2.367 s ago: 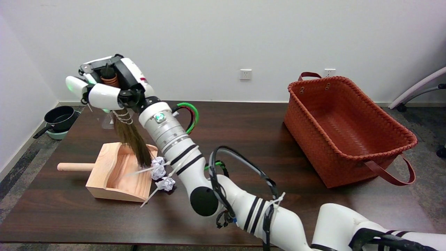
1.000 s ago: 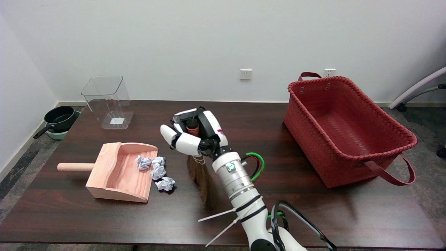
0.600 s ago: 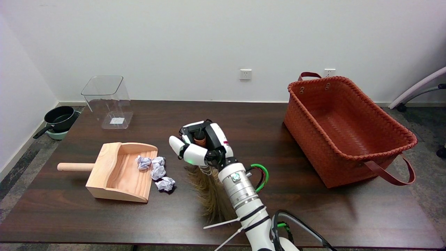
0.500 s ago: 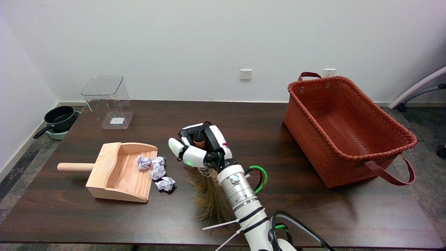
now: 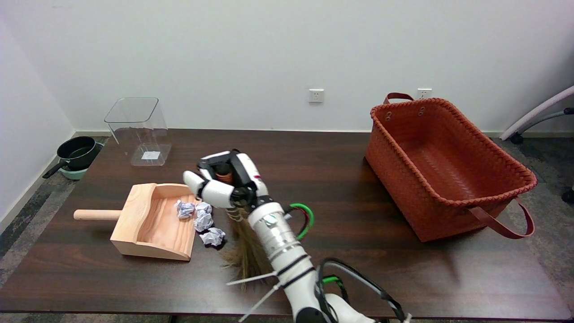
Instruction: Sweep the paper ball into the dustpan.
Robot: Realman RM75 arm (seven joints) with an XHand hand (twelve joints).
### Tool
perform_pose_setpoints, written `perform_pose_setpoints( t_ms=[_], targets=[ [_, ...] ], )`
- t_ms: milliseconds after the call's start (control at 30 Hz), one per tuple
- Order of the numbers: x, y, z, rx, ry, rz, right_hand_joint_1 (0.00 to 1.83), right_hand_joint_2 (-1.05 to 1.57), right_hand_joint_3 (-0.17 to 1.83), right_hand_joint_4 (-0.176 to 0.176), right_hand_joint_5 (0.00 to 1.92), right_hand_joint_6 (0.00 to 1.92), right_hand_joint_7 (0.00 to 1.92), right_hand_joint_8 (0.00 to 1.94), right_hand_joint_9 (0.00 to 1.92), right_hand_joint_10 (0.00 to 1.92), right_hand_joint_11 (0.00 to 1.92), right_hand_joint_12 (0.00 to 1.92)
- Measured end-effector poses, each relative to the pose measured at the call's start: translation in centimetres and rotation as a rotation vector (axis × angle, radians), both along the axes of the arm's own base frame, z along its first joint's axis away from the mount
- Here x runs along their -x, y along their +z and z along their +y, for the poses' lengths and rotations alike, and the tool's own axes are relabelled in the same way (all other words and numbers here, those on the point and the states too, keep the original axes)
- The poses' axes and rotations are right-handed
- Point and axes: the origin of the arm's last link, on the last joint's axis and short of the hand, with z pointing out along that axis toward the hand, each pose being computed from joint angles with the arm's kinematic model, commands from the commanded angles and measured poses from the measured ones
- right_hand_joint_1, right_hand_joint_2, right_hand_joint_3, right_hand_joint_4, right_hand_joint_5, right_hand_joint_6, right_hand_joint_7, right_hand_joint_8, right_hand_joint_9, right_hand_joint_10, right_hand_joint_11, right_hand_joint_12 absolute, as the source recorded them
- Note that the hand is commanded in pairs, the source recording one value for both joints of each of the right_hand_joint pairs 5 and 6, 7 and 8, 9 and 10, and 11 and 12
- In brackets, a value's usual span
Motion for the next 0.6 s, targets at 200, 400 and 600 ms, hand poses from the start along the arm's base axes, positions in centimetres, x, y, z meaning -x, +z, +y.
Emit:
perform_pose_setpoints(
  t_ms=[200, 400, 600],
  targets=[
    [-1.1, -2.5, -1.9, -0.045, 0.010, 0.003, 1.15, 1.57, 0.46, 0.000, 1.92, 1.92, 1.92, 1.92, 1.90, 1.90, 1.87, 1.87],
    [-2.3, -4.8, -3.4, -0.080, 0.019, 0.005, 1.15, 1.57, 0.46, 0.000, 1.92, 1.92, 1.92, 1.92, 1.90, 1.90, 1.87, 1.87],
    [-3.3, -6.7, -4.5, -0.101, 0.019, -0.006, 1.14, 1.57, 0.47, 0.000, 1.92, 1.92, 1.92, 1.92, 1.89, 1.89, 1.86, 1.86]
  ],
)
